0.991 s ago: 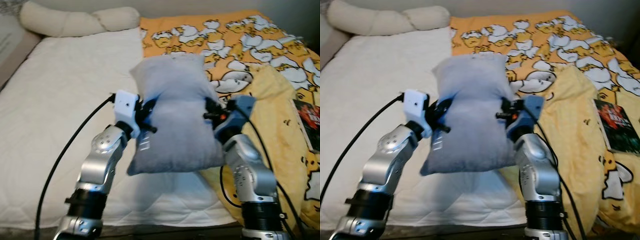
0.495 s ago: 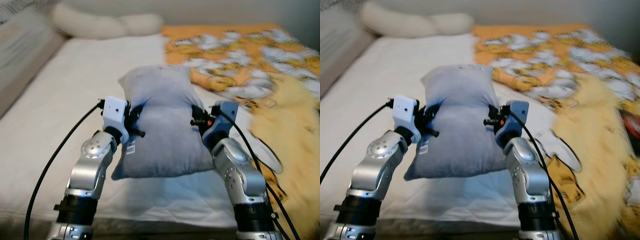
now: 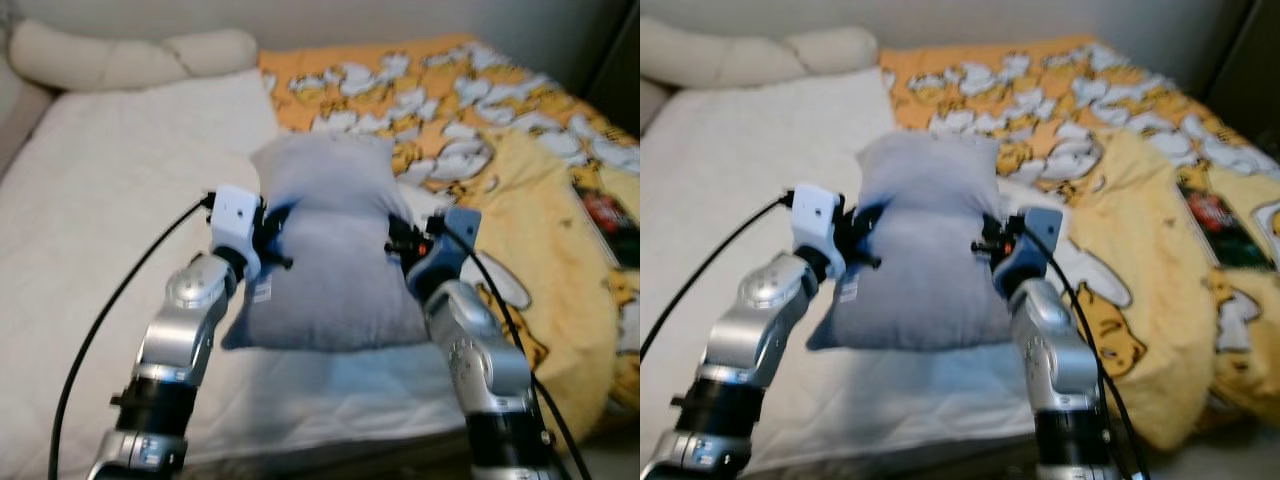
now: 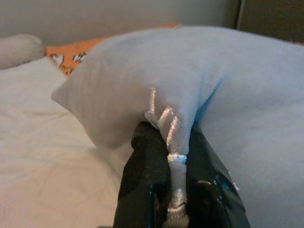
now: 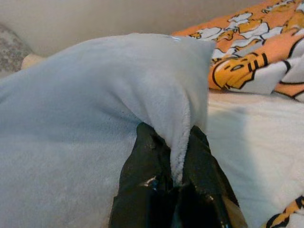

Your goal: Clean up the room

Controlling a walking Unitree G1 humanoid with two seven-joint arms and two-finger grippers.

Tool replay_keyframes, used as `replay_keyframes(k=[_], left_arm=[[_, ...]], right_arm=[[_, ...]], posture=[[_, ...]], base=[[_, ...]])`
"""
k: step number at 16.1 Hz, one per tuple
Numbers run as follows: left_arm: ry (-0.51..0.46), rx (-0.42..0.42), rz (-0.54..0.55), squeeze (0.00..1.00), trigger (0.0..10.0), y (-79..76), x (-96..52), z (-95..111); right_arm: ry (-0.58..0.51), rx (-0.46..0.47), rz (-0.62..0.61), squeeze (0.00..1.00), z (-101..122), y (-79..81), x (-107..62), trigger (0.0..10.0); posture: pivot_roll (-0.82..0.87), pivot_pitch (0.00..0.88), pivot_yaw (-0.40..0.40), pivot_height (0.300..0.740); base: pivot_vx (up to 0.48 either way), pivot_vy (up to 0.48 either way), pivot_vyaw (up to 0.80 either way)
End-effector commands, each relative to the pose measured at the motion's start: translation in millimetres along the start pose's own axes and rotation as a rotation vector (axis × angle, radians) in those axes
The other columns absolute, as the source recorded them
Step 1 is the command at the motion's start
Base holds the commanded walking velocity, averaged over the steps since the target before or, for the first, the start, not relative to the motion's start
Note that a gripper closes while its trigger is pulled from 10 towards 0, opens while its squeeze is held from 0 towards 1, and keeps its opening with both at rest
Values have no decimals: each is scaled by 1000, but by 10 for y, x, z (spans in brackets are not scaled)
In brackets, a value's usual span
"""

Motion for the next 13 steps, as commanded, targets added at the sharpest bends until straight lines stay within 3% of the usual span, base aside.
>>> replay_keyframes(k=[1, 3, 7, 13], left_arm=[[-14, 17, 56, 0, 10000, 129, -48, 55], [-10, 18, 55, 0, 10000, 121, -57, 42], [0, 16, 70, 0, 10000, 146, -96, 14], [-1, 15, 98, 0, 10000, 173, -134, 10]], right_arm=[[-23, 6, -58, 0, 55, -124, -24, 10000], [-19, 3, -59, 0, 56, -131, -16, 10000], [1, -7, -48, 0, 33, -110, -1, 10000], [16, -36, -33, 0, 37, -102, 48, 10000]], posture=[[25, 0, 68, 740], [29, 0, 64, 740], [47, 0, 43, 740], [59, 0, 17, 740]], base=[[0, 345, 0], [0, 347, 0], [0, 345, -573], [0, 347, 0]])
Point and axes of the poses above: a point about 5 cm out from each wrist's last joint towards the gripper, its own x axis pointing out of the wrist towards the gripper, its own z axis along the axis of the wrist's last joint, y = z × x, the point moved 2 cm from there along x, pointing out of the wrist towards the gripper, and after that the axes turned 7 degrees about -x, right-handed, at the moved point
